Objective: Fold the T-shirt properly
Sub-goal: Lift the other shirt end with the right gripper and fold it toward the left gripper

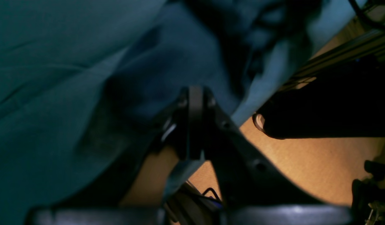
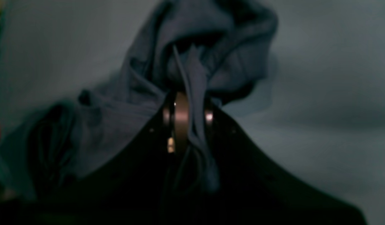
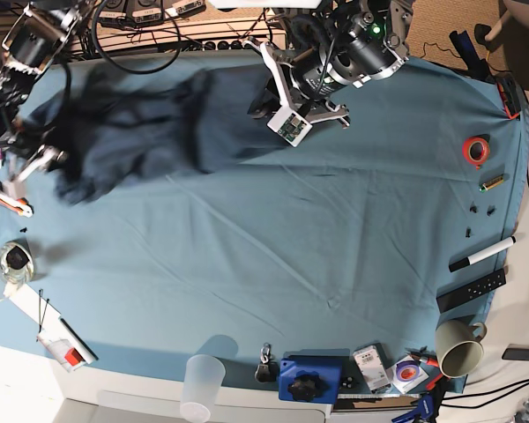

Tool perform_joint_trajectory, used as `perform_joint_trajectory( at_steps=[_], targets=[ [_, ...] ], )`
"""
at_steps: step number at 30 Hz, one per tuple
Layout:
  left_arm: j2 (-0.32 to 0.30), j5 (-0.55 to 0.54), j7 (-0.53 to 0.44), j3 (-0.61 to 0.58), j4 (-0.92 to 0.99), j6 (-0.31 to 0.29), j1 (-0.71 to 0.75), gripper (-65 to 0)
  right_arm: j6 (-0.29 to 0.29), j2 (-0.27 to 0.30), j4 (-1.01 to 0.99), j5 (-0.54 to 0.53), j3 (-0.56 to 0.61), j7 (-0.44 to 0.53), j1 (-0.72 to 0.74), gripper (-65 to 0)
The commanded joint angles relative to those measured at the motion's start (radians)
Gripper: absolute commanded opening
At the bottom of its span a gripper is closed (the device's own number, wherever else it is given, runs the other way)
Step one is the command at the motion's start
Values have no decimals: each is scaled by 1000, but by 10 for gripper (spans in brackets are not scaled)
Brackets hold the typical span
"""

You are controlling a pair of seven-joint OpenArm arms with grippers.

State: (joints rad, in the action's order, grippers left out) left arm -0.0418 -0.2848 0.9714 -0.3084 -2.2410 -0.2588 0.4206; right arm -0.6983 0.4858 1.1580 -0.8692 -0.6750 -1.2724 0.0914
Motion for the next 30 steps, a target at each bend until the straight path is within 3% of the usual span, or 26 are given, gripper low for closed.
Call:
perform_joint_trajectory(
  at_steps=[1,6,12,15,23,30],
  targets=[
    [6,-14,-22,-3,-18,-3,0,-650,0,39,14,1,-21,48,34,-650],
    [6,-8,-9,-3,-19,4,0,-650,0,61,16,24,-39,12,78,-650],
    [5,183,43,-3,-41,158,0,-650,0,55,60,-78,-39,-124,66,-650],
    [5,293,44,-3,-66,234,7,-650,0,55,120,-146,-39,-124,37,-650],
    [-29,469,50,-3,-115,381,63,-650,0,51,327,-197,-39,-124,-60,-650],
    [-45,533,50,-3,-115,400,84,-650,0,-56,472,-240,-10,-124,-93,-650]
  ],
)
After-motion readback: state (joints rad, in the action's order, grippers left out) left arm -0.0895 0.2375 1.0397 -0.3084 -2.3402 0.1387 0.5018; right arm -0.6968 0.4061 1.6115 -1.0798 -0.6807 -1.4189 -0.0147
